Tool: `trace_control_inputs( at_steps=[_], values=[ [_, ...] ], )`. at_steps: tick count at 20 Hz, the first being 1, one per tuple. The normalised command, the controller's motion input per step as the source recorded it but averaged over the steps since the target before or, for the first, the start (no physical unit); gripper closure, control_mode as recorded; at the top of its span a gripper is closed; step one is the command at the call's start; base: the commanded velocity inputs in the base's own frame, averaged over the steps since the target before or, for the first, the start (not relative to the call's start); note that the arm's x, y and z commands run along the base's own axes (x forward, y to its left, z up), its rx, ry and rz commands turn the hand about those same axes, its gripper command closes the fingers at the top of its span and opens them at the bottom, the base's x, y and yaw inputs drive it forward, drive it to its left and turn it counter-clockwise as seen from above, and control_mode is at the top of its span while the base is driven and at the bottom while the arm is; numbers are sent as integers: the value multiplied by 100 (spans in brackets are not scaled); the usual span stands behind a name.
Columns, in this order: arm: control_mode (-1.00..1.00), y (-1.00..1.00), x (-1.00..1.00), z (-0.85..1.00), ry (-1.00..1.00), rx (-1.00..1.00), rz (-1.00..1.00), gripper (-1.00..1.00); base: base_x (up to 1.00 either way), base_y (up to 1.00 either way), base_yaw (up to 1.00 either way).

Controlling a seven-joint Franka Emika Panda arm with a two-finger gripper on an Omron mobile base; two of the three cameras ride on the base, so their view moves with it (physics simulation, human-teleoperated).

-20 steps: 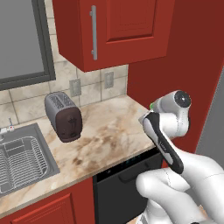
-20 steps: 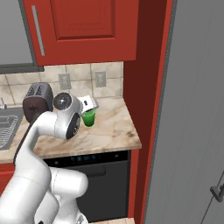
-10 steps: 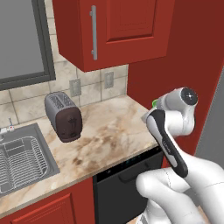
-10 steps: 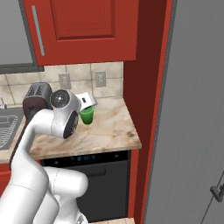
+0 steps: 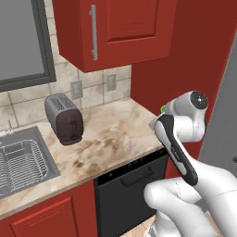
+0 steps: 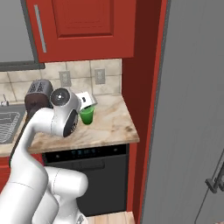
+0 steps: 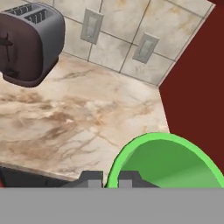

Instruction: Place the pitcher and cup on the dining counter for serving.

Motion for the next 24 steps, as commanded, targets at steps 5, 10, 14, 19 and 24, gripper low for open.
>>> trace_control_inputs(
  at_steps=[5, 10, 14, 19, 24],
  values=[
    [100, 0, 0, 0, 0, 0, 0, 100, -100, -11, -9],
    [100, 0, 0, 0, 0, 0, 0, 100, -100, -48, -35],
    [100, 0, 0, 0, 0, 0, 0, 100, -63, -30, -66],
    [100, 0, 0, 0, 0, 0, 0, 100, -25, -19, -76],
    [100, 0, 0, 0, 0, 0, 0, 100, -9, -23, -78]
  ],
)
